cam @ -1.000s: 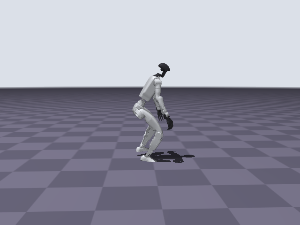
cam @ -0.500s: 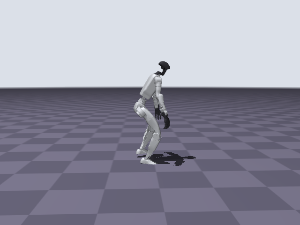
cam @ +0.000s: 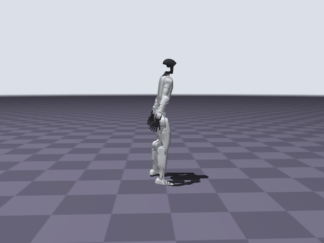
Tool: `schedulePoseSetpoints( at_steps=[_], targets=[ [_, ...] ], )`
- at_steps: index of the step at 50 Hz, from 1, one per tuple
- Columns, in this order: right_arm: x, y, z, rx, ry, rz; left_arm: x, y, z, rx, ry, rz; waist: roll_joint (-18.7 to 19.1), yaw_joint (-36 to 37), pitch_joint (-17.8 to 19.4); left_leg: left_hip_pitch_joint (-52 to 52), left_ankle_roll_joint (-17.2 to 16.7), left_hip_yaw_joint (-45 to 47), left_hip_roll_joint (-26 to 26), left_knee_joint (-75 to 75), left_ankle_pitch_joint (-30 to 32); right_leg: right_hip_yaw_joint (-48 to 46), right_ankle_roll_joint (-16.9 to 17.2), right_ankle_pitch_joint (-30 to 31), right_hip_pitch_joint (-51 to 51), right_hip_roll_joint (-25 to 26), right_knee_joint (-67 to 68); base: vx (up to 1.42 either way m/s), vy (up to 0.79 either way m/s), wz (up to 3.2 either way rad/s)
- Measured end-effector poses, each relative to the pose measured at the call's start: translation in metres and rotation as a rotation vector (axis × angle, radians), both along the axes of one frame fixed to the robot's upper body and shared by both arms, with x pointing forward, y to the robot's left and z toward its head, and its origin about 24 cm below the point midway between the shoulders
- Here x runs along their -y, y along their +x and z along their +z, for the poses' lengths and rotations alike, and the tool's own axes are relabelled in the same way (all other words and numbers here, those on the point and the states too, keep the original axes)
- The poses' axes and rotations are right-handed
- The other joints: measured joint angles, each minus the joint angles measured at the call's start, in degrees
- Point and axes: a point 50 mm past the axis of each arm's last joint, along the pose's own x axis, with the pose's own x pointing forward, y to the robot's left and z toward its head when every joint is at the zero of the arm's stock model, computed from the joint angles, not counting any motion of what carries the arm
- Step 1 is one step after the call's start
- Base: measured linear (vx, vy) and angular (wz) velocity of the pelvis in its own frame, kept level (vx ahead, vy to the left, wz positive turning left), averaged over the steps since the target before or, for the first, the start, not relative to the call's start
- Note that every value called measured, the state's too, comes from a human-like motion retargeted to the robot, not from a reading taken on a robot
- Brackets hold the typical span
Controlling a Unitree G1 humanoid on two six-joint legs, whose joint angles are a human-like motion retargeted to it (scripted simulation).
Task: In place motions
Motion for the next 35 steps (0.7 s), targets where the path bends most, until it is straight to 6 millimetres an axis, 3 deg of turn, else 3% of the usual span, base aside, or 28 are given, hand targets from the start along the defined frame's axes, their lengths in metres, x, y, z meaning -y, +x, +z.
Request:
schedulePoseSetpoints(
  at_steps=[5,9,13,17,20,23,26,35],
  targets=[
    [-0.008,0.028,-0.006,-0.001,0.111,0.248,-0.002,0.04,-0.005,0.132,0.005,-0.034,0.7,-0.1,-3.3,0.0,0.2,-0.2,-0.4,-0.7,-0.1,-0.2,-0.2,0.4,-0.2,0.5,-0.7,0.09,0.02,0.03],
    [-0.008,0.074,-0.009,0.121,0.109,0.471,0.0,0.085,-0.006,0.275,-0.006,-0.02,0.5,0.3,-3.2,0.7,0.2,0.5,-0.5,-0.2,-0.4,-0.2,-0.2,0.8,0.2,0.0,-0.6,-0.01,0.0,-0.04],
    [-0.008,0.124,-0.005,0.27,0.075,0.685,-0.003,0.131,0.0,0.415,0.011,-0.118,0.6,0.4,-4.2,0.7,0.4,0.2,-1.1,-0.2,-0.5,-0.1,-0.1,0.9,0.3,-0.4,-0.7,0.01,0.01,0.01],
    [-0.009,0.16,0.004,0.403,0.032,0.798,-0.002,0.157,0.006,0.51,0.016,-0.18,0.9,0.3,-4.7,0.7,0.8,0.1,-1.6,0.0,-0.7,-0.2,0.0,1.0,0.6,-0.7,-0.9,0.0,0.0,0.0],
    [-0.009,0.174,0.008,0.464,0.012,0.815,-0.003,0.165,0.008,0.539,0.023,-0.212,0.9,0.2,-4.3,0.8,1.0,-0.2,-1.8,0.5,-0.7,-0.2,0.1,1.1,1.0,-1.1,-0.9,0.0,0.0,0.0],
    [-0.008,0.173,0.008,0.47,0.011,0.791,-0.007,0.162,0.008,0.526,0.042,-0.239,0.7,0.3,-3.5,1.1,1.3,-0.3,-2.1,1.0,-0.9,-0.5,0.1,1.0,1.6,-1.4,-0.8,0.0,0.0,0.0],
    [-0.005,0.16,0.005,0.427,0.017,0.753,-0.01,0.148,0.005,0.479,0.046,-0.231,0.3,0.4,-2.8,1.7,1.5,-0.7,-2.5,1.4,-1.1,-0.6,0.0,0.9,2.3,-1.8,-0.8,0.0,0.0,0.0],
    [0.009,0.081,-0.006,0.127,0.026,0.646,-0.018,0.062,-0.003,0.193,0.028,-0.143,-0.4,-0.2,-0.6,2.8,2.0,-1.6,-3.3,2.0,-1.9,-1.2,0.0,0.3,3.8,-2.2,-0.7,0.0,0.0,0.0]
  ],
)
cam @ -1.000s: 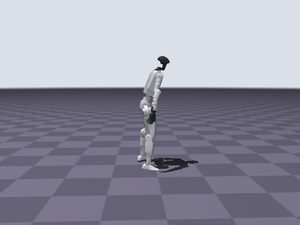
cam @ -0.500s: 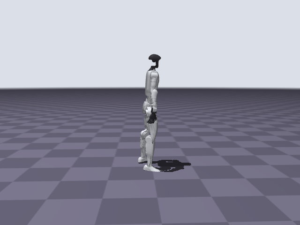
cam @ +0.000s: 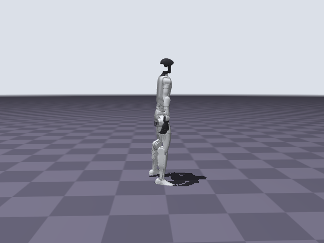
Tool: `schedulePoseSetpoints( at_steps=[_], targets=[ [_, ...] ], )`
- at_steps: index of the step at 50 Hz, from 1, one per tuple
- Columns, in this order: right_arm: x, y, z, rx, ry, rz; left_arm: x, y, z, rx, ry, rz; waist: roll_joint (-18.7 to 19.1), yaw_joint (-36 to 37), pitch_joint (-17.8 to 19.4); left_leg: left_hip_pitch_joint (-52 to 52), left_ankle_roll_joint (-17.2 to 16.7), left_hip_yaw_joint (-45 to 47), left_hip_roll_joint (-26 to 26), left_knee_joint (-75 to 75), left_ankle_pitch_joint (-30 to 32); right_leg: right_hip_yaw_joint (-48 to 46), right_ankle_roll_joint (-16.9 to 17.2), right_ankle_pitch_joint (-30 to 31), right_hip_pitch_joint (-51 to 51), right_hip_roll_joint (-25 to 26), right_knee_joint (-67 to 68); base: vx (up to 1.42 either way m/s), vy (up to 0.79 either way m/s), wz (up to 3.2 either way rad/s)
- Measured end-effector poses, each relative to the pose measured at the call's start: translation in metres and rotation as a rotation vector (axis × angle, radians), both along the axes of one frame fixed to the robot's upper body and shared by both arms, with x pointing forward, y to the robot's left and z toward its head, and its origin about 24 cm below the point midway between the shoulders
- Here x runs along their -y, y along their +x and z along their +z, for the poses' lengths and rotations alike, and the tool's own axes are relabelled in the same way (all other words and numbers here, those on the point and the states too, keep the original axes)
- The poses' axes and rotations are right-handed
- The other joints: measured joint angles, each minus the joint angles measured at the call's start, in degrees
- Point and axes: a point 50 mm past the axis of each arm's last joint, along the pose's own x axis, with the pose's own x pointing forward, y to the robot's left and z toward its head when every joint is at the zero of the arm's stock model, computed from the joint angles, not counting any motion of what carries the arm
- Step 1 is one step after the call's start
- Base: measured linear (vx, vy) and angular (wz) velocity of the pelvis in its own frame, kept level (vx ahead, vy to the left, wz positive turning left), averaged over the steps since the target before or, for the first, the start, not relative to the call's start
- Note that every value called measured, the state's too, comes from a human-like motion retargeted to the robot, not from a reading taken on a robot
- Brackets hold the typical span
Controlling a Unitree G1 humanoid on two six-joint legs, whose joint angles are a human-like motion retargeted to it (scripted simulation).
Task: In place motions
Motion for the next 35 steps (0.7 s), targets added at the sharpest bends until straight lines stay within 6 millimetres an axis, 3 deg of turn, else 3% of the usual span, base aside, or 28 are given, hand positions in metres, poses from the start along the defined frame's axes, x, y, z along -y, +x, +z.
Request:
schedulePoseSetpoints(
  at_steps=[3,6,8,11,15,21,28,32,35],
  targets=[
    [0.003,-0.026,0.001,-0.09,-0.025,-0.058,-0.002,-0.023,0.001,-0.077,0.007,0.007,0.0,-0.4,1.3,-0.2,0.2,-0.2,0.2,0.4,-0.1,0.0,-0.2,-0.3,0.1,0.2,0.4,0.0,0.0,0.0],
    [0.004,-0.045,0.003,-0.139,-0.047,-0.12,-0.001,-0.034,0.002,-0.106,0.009,0.029,0.0,-0.7,2.7,-1.7,0.4,-0.7,0.8,1.8,-0.4,0.2,-0.3,-0.5,-0.9,0.1,1.2,-0.03,-0.01,0.05],
    [0.005,-0.051,0.004,-0.147,-0.06,-0.157,0.0,-0.032,0.001,-0.097,0.009,0.044,0.0,-0.9,3.8,-3.6,0.7,-1.0,1.2,3.4,-0.8,0.2,-0.4,-0.8,-2.5,-0.3,2.4,-0.17,-0.03,0.19],
    [0.008,-0.045,0.004,-0.118,-0.076,-0.185,0.0,-0.014,0.0,-0.039,0.012,0.058,-0.3,-0.2,5.0,-10.1,1.3,-2.4,2.3,9.0,-2.5,0.8,-0.7,-2.1,-8.4,-1.8,7.1,-0.27,-0.01,0.02],
    [0.018,-0.016,0.005,0.002,-0.112,-0.151,-0.004,0.024,0.001,0.091,0.042,0.068,-0.4,1.4,3.9,-22.6,1.8,-2.9,4.9,18.7,-6.7,4.8,-1.7,-7.6,-22.8,-2.0,19.4,-0.4,0.0,-0.18],
    [0.027,0.044,0.012,0.174,-0.149,-0.061,-0.043,0.08,0.018,0.257,0.146,0.029,0.0,-0.7,4.0,-43.3,1.3,-9.6,8.5,40.7,-14.6,5.9,-2.6,-14.4,-38.9,-3.2,35.6,-0.27,-0.06,0.22],
    [0.022,0.115,0.028,0.357,-0.166,-0.026,-0.047,0.125,0.033,0.435,0.153,0.101,-1.0,0.1,6.7,-51.2,2.4,-11.1,11.4,56.1,-20.8,9.9,-3.6,-18.8,-47.2,-2.5,48.1,-0.1,0.03,-0.32],
    [0.013,0.143,0.037,0.454,-0.174,0.069,-0.04,0.133,0.034,0.46,0.152,0.047,-0.7,0.3,7.4,-48.4,2.7,-10.7,11.3,54.2,-20.2,10.3,-3.3,-17.6,-44.4,-2.3,45.8,0.01,0.01,-0.04],
    [0.005,0.149,0.039,0.502,-0.191,0.198,-0.031,0.124,0.028,0.433,0.121,0.025,-0.1,-0.2,7.0,-44.3,2.3,-10.7,10.2,47.6,-17.5,9.8,-2.3,-14.7,-39.9,-1.9,39.4,0.09,-0.02,0.18]
  ],
)
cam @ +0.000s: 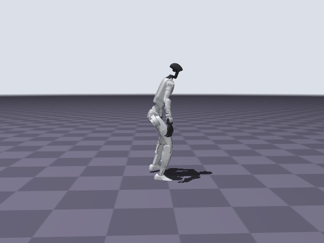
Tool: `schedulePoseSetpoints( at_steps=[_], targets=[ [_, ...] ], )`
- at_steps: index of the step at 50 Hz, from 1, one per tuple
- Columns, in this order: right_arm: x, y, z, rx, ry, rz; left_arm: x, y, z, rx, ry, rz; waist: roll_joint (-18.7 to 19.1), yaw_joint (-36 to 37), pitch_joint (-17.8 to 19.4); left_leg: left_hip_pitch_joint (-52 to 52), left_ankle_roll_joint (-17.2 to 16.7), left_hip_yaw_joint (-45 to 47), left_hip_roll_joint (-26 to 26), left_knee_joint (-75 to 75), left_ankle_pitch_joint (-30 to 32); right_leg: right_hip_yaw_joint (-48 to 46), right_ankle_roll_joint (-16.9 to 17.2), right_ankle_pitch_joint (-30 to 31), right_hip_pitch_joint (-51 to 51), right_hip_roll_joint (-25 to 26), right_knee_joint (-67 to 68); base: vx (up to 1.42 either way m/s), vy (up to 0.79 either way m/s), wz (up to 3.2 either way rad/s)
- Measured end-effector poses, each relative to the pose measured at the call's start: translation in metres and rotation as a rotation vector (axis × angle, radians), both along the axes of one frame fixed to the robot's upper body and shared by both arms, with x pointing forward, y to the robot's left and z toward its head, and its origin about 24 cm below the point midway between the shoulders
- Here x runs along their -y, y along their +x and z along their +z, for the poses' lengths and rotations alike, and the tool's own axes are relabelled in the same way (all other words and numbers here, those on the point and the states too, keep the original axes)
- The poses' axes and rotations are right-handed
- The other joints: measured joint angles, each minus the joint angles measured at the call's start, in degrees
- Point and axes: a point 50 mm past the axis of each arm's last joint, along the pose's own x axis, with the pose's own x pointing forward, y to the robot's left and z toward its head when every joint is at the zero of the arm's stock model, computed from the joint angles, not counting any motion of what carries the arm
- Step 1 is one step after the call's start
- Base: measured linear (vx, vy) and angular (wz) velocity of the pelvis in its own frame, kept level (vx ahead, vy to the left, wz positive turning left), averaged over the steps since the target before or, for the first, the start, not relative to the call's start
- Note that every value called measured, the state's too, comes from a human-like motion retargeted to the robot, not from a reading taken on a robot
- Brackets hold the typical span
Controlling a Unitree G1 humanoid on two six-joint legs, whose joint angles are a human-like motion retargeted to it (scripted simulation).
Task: In place motions
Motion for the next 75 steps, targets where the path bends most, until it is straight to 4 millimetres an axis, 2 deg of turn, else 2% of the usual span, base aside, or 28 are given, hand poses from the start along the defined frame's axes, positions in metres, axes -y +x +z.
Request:
schedulePoseSetpoints(
  at_steps=[4,7,10,13,15,16,17,19,22,25,27,30,33,37,40,44,47,49,52,55,60,62,66,68,70,72,73,75],
  targets=[
    [-0.004,-0.02,-0.01,-0.081,-0.068,0.139,0.012,-0.02,-0.01,-0.066,-0.058,-0.057,0.1,-0.6,-0.6,10.6,-0.9,1.3,-3.4,-18.3,7.7,-1.8,0.8,7.8,9.9,0.5,-15.7,0.09,-0.03,0.2],
    [-0.006,-0.048,-0.022,-0.192,-0.054,0.181,0.021,-0.039,-0.017,-0.141,-0.096,-0.1,0.0,-0.1,-0.2,20.6,-1.2,4.2,-5.5,-32.0,13.6,-5.2,1.3,12.7,19.1,1.0,-27.1,0.12,-0.03,0.08],
    [-0.009,-0.08,-0.032,-0.296,-0.015,0.185,0.021,-0.061,-0.021,-0.218,-0.107,-0.175,0.3,-0.2,1.3,31.3,-2.0,6.9,-6.4,-42.4,17.8,-7.9,1.6,16.1,29.4,2.7,-36.0,0.23,-0.03,0.14],
    [-0.01,-0.115,-0.039,-0.406,-0.004,0.15,0.015,-0.081,-0.022,-0.281,-0.09,-0.243,0.5,-2.1,-0.5,36.7,-1.9,6.7,-8.6,-48.0,20.0,-11.5,3.0,17.2,36.6,3.7,-41.7,0.33,0.03,0.34],
    [-0.01,-0.139,-0.041,-0.499,0.005,0.098,0.008,-0.092,-0.021,-0.313,-0.065,-0.263,0.4,-3.2,-4.6,37.5,-3.2,10.2,-9.3,-50.0,20.1,-11.0,2.4,16.3,35.3,2.8,-40.6,0.32,0.08,0.31],
    [-0.009,-0.148,-0.041,-0.544,0.013,0.044,0.008,-0.093,-0.022,-0.324,-0.053,-0.253,0.6,-2.5,-5.4,37.2,-3.0,9.2,-9.4,-49.8,20.1,-7.9,2.2,15.9,33.9,2.7,-39.3,0.2,0.08,0.03],
    [-0.009,-0.156,-0.041,-0.583,0.028,-0.014,0.009,-0.094,-0.022,-0.331,-0.04,-0.231,0.7,-1.8,-5.8,36.9,-2.8,8.3,-9.4,-49.4,20.0,-6.5,2.1,15.8,33.1,2.5,-38.4,0.06,0.07,-0.16],
    [-0.012,-0.161,-0.041,-0.613,0.086,-0.139,0.017,-0.091,-0.024,-0.331,-0.03,-0.107,0.5,-1.2,-4.2,37.1,-2.7,7.1,-8.9,-47.9,19.7,-9.9,2.4,16.1,34.8,1.8,-38.4,-0.1,0.01,-0.01],
    [-0.016,-0.156,-0.041,-0.552,0.175,-0.276,0.028,-0.089,-0.026,-0.299,-0.098,0.069,0.8,-1.6,-2.2,39.2,-2.5,7.4,-8.6,-47.4,18.9,-10.5,2.7,16.1,37.4,1.9,-38.7,-0.06,0.01,0.02],
    [-0.016,-0.151,-0.041,-0.516,0.215,-0.341,0.024,-0.083,-0.025,-0.267,-0.129,-0.004,1.1,-3.3,-3.7,38.8,-2.4,6.8,-9.4,-47.0,18.4,-11.5,2.2,16.0,37.9,1.9,-39.6,0.13,0.05,0.31],
    [-0.018,-0.147,-0.042,-0.503,0.233,-0.342,0.018,-0.08,-0.023,-0.261,-0.078,-0.085,0.8,-2.6,-4.4,38.4,-2.4,6.9,-9.6,-46.6,18.1,-11.1,2.2,15.8,37.3,1.5,-39.2,0.08,0.01,-0.06],
    [-0.02,-0.129,-0.041,-0.448,0.25,-0.298,0.018,-0.077,-0.023,-0.272,-0.048,-0.099,0.1,-1.5,-3.8,37.8,-2.2,7.7,-9.5,-45.5,17.5,-10.3,2.0,15.4,35.8,0.9,-37.5,-0.06,-0.01,-0.23],
    [-0.019,-0.102,-0.038,-0.381,0.234,-0.201,0.022,-0.07,-0.023,-0.271,-0.087,-0.061,0.2,-1.6,-3.7,34.0,-1.5,7.6,-8.7,-41.5,15.7,-10.1,1.7,13.7,31.5,-0.2,-33.4,-0.15,0.0,-0.11],
    [-0.018,-0.053,-0.027,-0.242,0.178,-0.062,0.017,-0.045,-0.018,-0.21,-0.055,-0.051,0.4,-1.3,-2.5,24.1,-0.9,5.0,-5.9,-30.1,10.8,-6.2,0.4,8.4,21.3,-0.3,-22.1,-0.27,-0.03,-0.26],
    [-0.019,-0.015,-0.014,-0.12,0.133,0.039,0.002,-0.024,-0.009,-0.14,0.001,-0.067,0.3,-1.6,-0.5,16.3,-0.6,1.4,-4.3,-20.0,6.4,-3.2,-0.1,4.5,14.8,0.8,-14.5,-0.21,-0.08,-0.27],
    [-0.013,0.015,0.001,-0.024,0.058,0.097,-0.018,0.011,0.007,-0.071,0.102,-0.155,0.7,-1.7,-0.6,3.7,0.5,-0.5,-2.5,-7.8,1.9,-2.5,-1.0,0.9,4.2,0.6,-5.4,-0.27,-0.03,0.07],
    [-0.008,0.023,0.006,-0.007,0.002,0.089,-0.022,0.025,0.014,-0.041,0.123,-0.154,-0.4,-0.5,0.1,-1.9,0.6,-0.5,-1.5,-1.3,-0.7,-0.9,-1.6,-0.9,-1.4,0.8,-0.2,-0.09,-0.04,-0.17],
    [-0.007,0.024,0.006,-0.043,-0.016,0.074,-0.024,0.034,0.018,-0.022,0.107,-0.125,-1.0,0.2,2.0,-2.7,0.6,-0.2,-0.6,1.0,-1.5,-0.6,-1.9,-1.4,-2.5,0.9,1.7,-0.11,-0.02,-0.33],
    [-0.01,0.022,0.003,-0.095,0.011,0.043,-0.022,0.042,0.02,0.0,0.089,-0.072,-1.1,0.2,4.3,-1.7,1.0,-0.4,-0.3,1.0,-1.5,-0.3,-1.9,-1.1,-1.4,1.4,1.5,-0.1,-0.01,-0.09],
    [-0.014,0.015,-0.001,-0.081,0.058,0.018,-0.012,0.042,0.017,0.02,0.051,-0.049,-1.0,0.0,4.9,1.5,0.5,0.0,-0.9,-3.6,0.5,-0.4,-1.5,0.6,1.8,1.5,-2.7,0.06,-0.01,0.08],
    [-0.016,-0.017,-0.015,-0.13,0.07,0.042,0.002,0.022,0.005,-0.032,0.006,-0.14,0.0,-1.3,3.9,12.2,-1.0,1.6,-3.5,-20.4,8.1,-2.5,-0.2,6.3,11.5,1.7,-16.2,0.15,-0.02,0.24],
    [-0.012,-0.042,-0.023,-0.196,0.043,0.023,0.009,0.006,-0.002,-0.087,-0.02,-0.168,0.3,-1.6,2.7,17.8,-1.7,4.4,-4.2,-28.5,11.6,-4.5,0.4,8.6,16.2,1.5,-22.3,0.19,-0.04,0.16],
    [0.004,-0.121,-0.035,-0.446,0.008,-0.076,0.029,-0.032,-0.017,-0.176,-0.098,-0.221,2.5,-2.5,0.2,29.2,-3.6,7.3,-5.1,-41.6,16.6,-8.1,1.5,12.3,27.6,2.9,-33.5,0.41,-0.03,0.31],
    [0.011,-0.166,-0.034,-0.594,0.009,-0.122,0.036,-0.053,-0.022,-0.199,-0.136,-0.242,3.5,-3.2,-1.0,35.1,-4.4,7.4,-5.8,-46.9,18.3,-9.3,1.4,14.1,33.6,4.4,-38.7,0.59,-0.01,0.26],
    [0.016,-0.207,-0.029,-0.731,0.008,-0.176,0.041,-0.074,-0.026,-0.232,-0.159,-0.242,4.0,-3.5,-3.8,40.5,-7.0,13.2,-6.2,-50.8,18.1,-13.6,2.9,13.5,39.0,5.6,-42.3,0.53,-0.03,0.11],
    [0.017,-0.237,-0.023,-0.822,0.002,-0.223,0.044,-0.094,-0.028,-0.275,-0.174,-0.22,4.5,-2.6,-7.9,41.2,-7.6,15.9,-5.8,-50.6,16.6,-14.3,2.6,12.0,38.3,5.2,-40.5,0.5,-0.05,-0.27],
    [0.017,-0.252,-0.019,-0.879,-0.005,-0.266,0.046,-0.107,-0.029,-0.311,-0.187,-0.193,4.9,-1.5,-10.0,39.3,-6.6,8.1,-6.0,-49.5,16.5,-9.1,2.2,10.8,36.4,5.5,-38.6,0.48,-0.09,-0.41],
    [0.016,-0.266,-0.013,-0.963,-0.012,-0.361,0.049,-0.127,-0.031,-0.387,-0.198,-0.107,5.7,-2.2,-9.5,41.0,-6.8,10.7,-3.9,-48.1,15.9,-8.8,2.2,9.8,37.9,6.2,-37.4,0.26,-0.17,-0.06]
  ],
)
